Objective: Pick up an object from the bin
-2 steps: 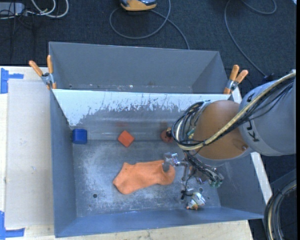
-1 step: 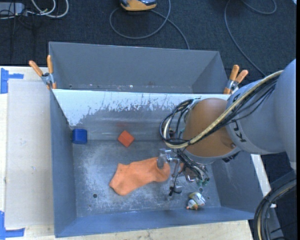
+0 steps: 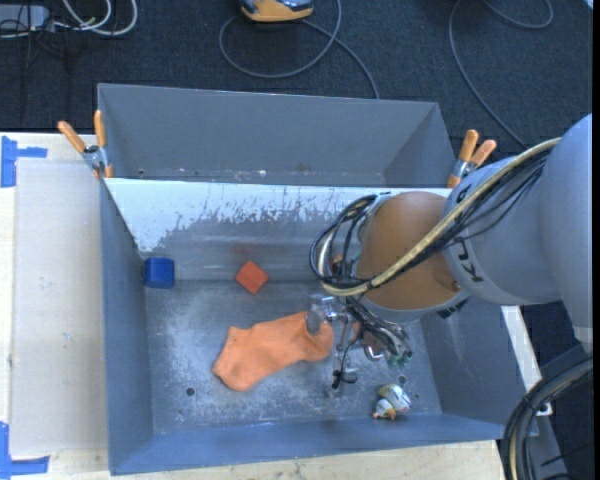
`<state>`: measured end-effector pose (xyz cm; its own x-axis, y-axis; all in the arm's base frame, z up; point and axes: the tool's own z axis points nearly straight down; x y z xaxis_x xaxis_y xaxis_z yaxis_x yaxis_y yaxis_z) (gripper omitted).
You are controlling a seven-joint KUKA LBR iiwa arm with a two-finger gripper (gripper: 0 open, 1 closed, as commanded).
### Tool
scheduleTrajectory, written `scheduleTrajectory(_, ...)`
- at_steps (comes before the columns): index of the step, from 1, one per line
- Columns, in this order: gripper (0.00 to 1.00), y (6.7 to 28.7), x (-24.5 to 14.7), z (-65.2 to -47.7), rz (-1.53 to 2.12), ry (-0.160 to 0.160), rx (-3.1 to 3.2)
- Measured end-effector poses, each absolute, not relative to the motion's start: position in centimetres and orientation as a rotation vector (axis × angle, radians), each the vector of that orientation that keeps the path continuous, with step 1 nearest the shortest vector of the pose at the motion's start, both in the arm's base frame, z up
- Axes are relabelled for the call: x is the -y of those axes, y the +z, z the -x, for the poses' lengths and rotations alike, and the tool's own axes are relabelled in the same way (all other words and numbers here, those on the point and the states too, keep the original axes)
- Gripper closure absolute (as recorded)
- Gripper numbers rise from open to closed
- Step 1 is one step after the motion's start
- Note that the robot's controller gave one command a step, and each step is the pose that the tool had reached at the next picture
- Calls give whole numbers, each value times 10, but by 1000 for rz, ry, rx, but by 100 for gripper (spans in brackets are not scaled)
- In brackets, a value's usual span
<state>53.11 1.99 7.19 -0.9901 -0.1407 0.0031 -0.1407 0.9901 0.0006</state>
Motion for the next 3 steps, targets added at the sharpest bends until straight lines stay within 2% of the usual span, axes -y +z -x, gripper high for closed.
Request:
scheduleTrajectory(1, 0, 71, -43, -532, -709, -1, 3060)
scheduleTrajectory(2, 100, 70, -42, -526, -51, -3, 3136)
scheduleTrajectory(3, 100, 70, -40, -526, -28, -2, 3138)
